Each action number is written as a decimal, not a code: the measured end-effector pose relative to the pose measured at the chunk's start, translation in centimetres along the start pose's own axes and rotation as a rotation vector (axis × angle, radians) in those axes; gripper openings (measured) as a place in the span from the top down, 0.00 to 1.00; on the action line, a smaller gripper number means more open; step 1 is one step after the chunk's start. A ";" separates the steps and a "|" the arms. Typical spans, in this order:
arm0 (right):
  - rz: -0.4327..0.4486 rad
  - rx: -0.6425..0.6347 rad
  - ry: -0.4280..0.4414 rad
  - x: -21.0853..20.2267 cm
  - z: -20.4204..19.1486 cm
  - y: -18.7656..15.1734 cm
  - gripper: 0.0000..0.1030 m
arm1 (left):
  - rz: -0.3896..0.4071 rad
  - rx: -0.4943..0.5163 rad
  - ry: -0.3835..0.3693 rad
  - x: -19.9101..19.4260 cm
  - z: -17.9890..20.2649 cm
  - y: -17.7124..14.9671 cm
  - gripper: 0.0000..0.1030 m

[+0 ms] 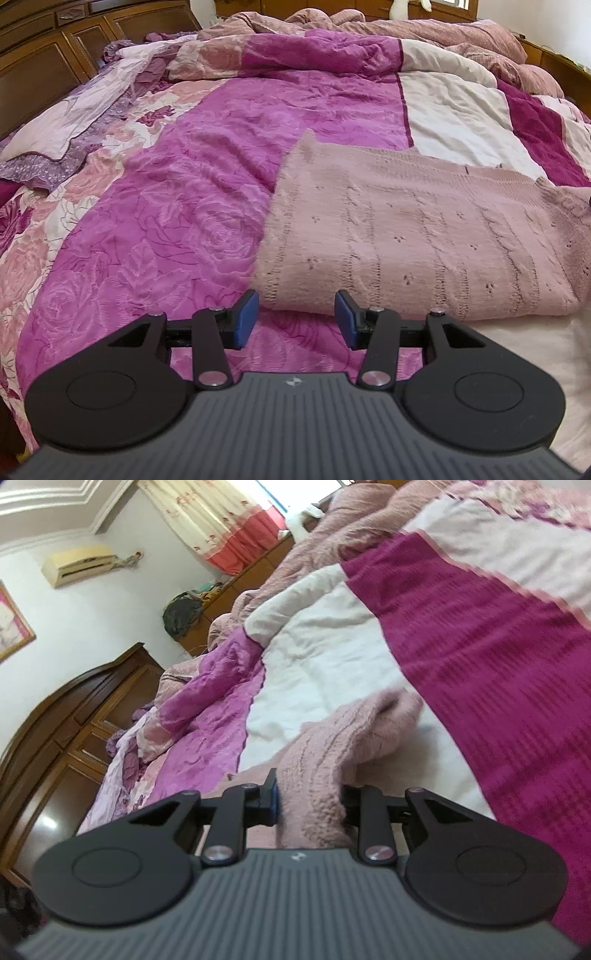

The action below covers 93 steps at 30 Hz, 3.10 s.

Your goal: Fold small clothes

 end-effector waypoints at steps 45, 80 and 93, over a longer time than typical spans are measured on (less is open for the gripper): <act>-0.311 -0.624 -0.027 12.6 -25.9 -14.3 0.72 | 0.055 -0.182 0.096 -1.6 -13.7 -1.2 0.48; -0.102 -0.167 -0.143 3.0 -11.6 -9.2 0.55 | 0.105 0.019 -0.228 7.1 -0.2 12.8 0.48; -0.096 -0.124 -0.187 4.4 -9.1 -8.9 0.55 | 0.031 -0.046 -0.271 14.3 1.4 12.7 0.82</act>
Point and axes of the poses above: each gripper's, at about its wrist camera, not at the fingertips, and x roughly the way its jaws point, z to its right, y to its top, the point moved 4 cm from there along x, roughly the way its jaws point, and after that the axes turned 1 degree about -x, right-handed, at the moved point
